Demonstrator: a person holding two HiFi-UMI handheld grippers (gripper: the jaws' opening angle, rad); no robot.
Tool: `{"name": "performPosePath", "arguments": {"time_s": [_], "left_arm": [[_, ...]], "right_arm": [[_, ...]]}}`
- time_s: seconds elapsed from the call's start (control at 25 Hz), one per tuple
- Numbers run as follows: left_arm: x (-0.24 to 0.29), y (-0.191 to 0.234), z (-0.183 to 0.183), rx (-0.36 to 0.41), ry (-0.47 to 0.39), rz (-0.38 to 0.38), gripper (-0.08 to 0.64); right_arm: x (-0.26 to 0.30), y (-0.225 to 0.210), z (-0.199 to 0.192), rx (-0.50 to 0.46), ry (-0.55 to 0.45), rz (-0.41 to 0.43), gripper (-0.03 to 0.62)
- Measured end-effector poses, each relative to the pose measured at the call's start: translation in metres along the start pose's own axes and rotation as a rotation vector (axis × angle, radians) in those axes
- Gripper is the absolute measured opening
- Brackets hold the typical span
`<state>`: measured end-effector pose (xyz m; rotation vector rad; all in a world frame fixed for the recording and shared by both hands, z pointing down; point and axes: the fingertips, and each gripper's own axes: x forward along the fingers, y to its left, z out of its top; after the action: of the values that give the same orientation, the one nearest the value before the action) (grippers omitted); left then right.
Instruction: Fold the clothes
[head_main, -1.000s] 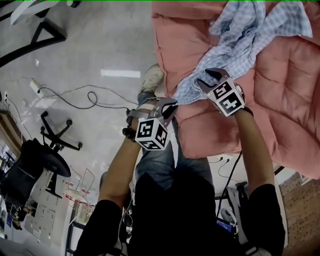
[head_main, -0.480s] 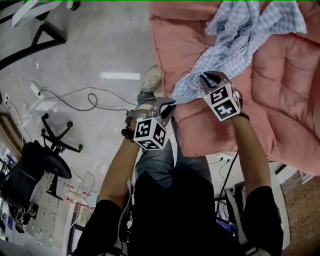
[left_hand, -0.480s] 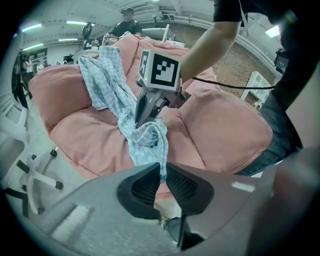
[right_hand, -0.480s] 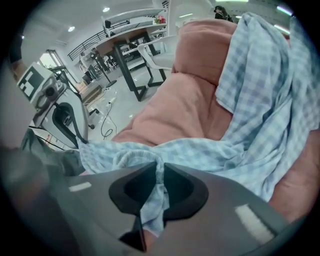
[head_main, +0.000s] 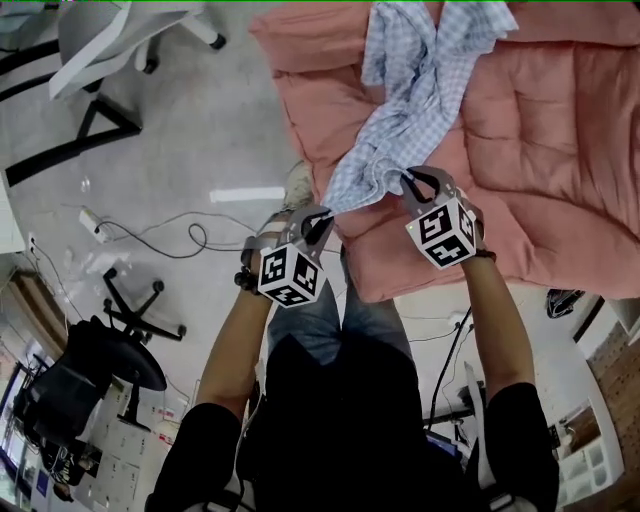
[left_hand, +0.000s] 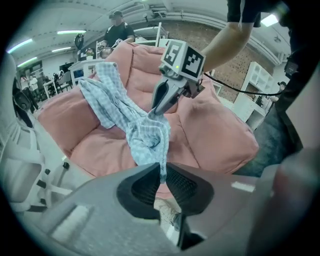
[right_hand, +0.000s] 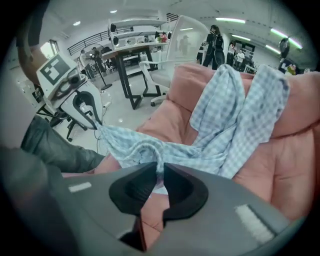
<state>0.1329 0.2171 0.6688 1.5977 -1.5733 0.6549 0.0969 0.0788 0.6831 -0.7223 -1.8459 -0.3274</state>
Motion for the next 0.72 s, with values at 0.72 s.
{"name": "performPosePath", "arguments": {"time_s": [0.72], "left_arm": [[-0.17, 0.011, 0.164, 0.26, -0.049, 0.112, 0.043]], "right_arm": [[-0.237, 0.002, 0.013, 0.068, -0.139, -0.326, 0.048]]}}
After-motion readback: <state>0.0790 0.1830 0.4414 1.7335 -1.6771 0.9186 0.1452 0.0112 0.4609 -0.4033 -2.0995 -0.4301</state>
